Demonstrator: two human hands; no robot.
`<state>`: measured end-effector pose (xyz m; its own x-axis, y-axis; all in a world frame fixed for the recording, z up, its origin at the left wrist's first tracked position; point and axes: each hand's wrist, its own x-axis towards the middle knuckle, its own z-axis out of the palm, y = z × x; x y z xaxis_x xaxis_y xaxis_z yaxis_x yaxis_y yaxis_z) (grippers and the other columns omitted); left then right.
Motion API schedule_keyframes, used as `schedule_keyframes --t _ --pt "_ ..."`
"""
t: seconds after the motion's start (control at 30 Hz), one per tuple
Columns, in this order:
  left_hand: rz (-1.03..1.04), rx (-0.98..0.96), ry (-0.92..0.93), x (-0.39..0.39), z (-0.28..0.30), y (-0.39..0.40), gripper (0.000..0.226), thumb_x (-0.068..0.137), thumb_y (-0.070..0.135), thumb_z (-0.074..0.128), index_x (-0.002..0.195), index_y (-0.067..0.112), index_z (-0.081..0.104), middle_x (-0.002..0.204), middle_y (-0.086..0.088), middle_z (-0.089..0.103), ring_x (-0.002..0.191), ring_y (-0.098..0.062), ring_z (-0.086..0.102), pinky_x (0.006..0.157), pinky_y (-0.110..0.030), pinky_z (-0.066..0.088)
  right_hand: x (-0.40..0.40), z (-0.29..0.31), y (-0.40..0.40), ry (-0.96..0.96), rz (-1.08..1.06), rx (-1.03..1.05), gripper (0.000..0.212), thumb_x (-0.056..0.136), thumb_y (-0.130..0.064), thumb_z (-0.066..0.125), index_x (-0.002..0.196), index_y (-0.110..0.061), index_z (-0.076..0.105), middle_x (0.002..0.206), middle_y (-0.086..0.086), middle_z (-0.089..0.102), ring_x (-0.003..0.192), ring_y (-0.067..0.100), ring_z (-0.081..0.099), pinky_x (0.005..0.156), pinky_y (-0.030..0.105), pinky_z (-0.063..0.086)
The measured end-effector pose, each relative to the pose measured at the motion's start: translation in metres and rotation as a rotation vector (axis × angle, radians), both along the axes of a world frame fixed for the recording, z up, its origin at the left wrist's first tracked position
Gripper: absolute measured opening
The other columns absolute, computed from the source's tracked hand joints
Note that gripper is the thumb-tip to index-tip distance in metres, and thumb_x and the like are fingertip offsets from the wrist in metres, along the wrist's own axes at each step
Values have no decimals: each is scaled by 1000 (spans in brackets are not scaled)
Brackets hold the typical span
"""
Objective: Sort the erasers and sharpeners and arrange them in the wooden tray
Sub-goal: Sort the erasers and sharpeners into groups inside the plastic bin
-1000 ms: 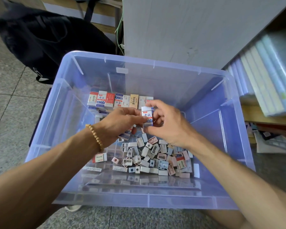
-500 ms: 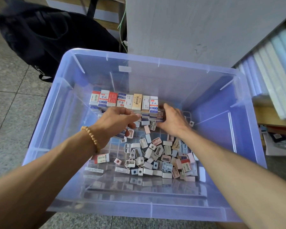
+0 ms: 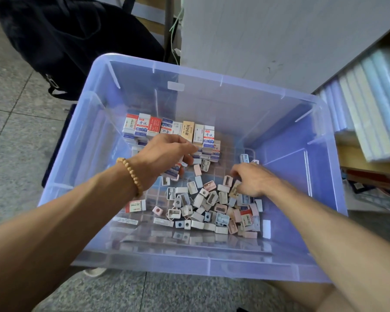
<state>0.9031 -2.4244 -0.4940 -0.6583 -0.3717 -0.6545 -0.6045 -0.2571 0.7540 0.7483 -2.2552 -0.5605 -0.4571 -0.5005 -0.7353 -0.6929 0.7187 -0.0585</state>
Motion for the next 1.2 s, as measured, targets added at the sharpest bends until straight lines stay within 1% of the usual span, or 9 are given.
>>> schedule_keyframes --t 0.1,0.23,0.3,0.4,0.6,0.77,0.87,1.03,1.2 --pt "27 29 50 3 7 0 14 94 17 64 97 4 65 79 -8 64 51 -9 53 45 -18 45 -3 2 3 -65 14 36 47 81 -13 72 124 -22 57 116 1 63 104 23 59 84 33 50" --pt "35 58 115 7 14 -1 12 94 18 64 93 6 64 80 -8 65 49 -6 54 45 -18 44 -8 4 -5 -100 78 139 52 75 -21 84 121 -21 61 88 -10 52 91 18 55 63 24 42" --pt "39 61 136 10 17 -3 12 93 18 65 92 7 63 78 -7 64 46 -5 53 45 -19 43 -6 4 -8 -87 153 216 64 68 -38 89 124 -23 61 102 -6 58 100 19 56 78 29 51" --pt "57 78 157 14 20 -6 10 93 17 64 90 8 62 75 -8 63 45 -5 51 45 -19 43 5 5 -4 -23 331 339 76 63 -52 87 130 -34 55 125 1 52 116 23 50 97 37 46" --pt "38 75 151 19 22 -8 13 94 19 63 95 6 65 78 -6 64 55 -8 53 48 -19 44 16 3 -1 -15 465 382 47 62 -53 86 94 -34 57 104 1 56 101 19 51 89 37 49" --pt "60 63 147 16 23 -7 28 94 17 64 110 -5 62 78 -7 64 45 -1 55 46 -18 44 17 9 -8 -63 483 427 47 68 -46 87 107 -28 66 110 0 55 82 12 50 73 29 45" --pt "49 72 139 14 22 -7 22 94 18 63 107 -1 64 81 -7 64 46 -2 56 46 -18 45 18 13 -9 -77 506 458 46 70 -45 87 105 -25 64 111 0 59 94 19 58 81 32 52" --pt "93 193 135 11 21 -6 12 92 12 63 101 4 65 85 -9 66 55 -10 57 51 -23 46 23 8 -6 -38 647 558 66 69 -54 85 121 -23 58 118 3 56 114 26 55 92 36 50" --pt "131 291 168 7 17 -2 25 80 -9 49 96 5 62 90 -11 62 61 -14 56 56 -28 40 9 19 -4 -98 298 328 39 82 -44 77 107 -19 61 106 0 67 99 24 64 83 33 52"
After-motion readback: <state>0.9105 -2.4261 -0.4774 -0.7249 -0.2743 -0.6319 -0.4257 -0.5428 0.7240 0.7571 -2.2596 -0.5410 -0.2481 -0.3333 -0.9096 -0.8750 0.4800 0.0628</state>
